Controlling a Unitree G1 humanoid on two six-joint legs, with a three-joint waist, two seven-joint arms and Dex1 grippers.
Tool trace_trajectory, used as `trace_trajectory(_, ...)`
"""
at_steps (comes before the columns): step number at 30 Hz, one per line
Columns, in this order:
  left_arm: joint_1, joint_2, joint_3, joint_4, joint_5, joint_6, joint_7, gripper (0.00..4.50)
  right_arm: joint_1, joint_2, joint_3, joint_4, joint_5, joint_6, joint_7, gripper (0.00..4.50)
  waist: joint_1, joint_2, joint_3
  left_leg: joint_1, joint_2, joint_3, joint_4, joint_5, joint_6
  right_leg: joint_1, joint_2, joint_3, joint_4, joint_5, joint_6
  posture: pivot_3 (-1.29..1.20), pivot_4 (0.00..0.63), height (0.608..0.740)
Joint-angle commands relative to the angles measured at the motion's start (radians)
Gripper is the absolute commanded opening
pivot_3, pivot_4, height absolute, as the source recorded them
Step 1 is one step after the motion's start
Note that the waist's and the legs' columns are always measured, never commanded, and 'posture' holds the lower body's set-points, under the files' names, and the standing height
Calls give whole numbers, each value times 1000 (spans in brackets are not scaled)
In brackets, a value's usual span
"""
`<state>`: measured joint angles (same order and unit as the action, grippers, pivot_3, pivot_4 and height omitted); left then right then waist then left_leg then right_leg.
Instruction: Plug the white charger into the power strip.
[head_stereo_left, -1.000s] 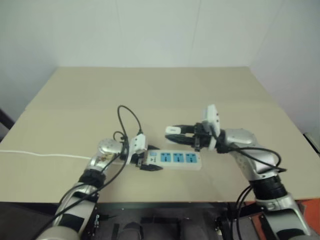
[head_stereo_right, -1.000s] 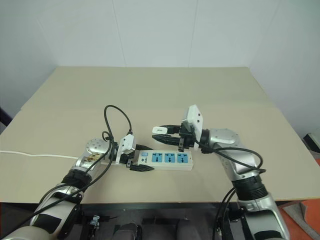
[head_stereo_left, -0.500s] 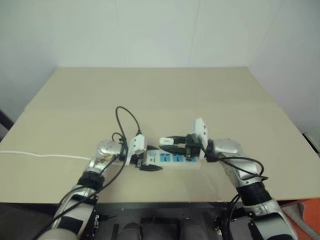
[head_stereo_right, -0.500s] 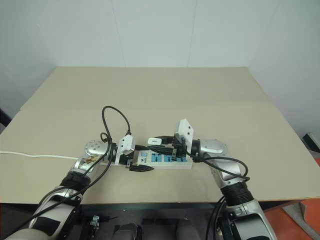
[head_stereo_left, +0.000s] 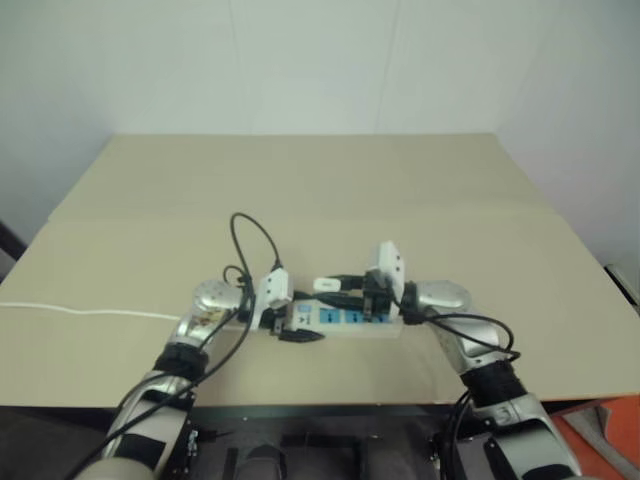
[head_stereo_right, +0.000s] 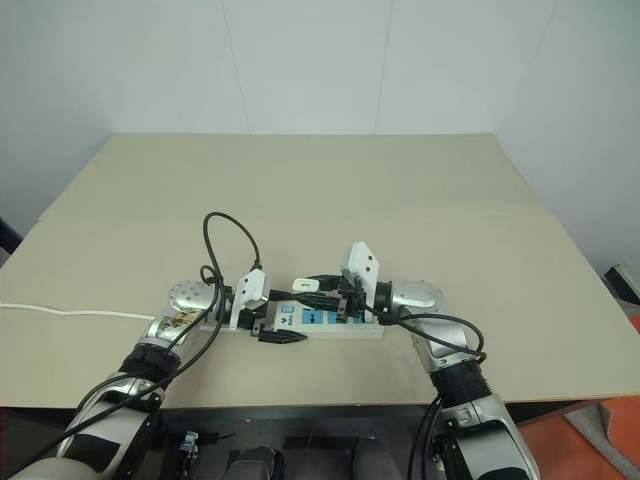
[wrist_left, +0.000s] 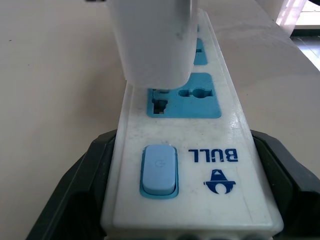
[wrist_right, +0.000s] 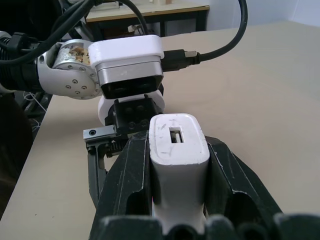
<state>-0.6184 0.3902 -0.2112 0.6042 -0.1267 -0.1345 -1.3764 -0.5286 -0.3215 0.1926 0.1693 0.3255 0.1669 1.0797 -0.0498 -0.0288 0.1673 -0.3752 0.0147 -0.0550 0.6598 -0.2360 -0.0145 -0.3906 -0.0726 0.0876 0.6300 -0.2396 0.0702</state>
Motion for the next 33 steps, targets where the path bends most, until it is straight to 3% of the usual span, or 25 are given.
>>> trace_trajectory(1, 28, 21, -24, 42, 35, 4, -1, 3316, -30, 8, -10, 9, -2, -31, 10, 1133, 0, 0, 0, 0, 0, 0, 0, 0, 0, 0, 0, 0, 0, 0, 0, 0, 150, 740)
trace_trajectory(33, 17, 33, -26, 52, 37, -1, -16, 3316, -35, 13, 9, 174, -91, -215, 67, 1133, -4, 0, 0, 2, 0, 0, -1, 0, 0, 1, 0, 0, 0, -1, 2, 0, 150, 740)
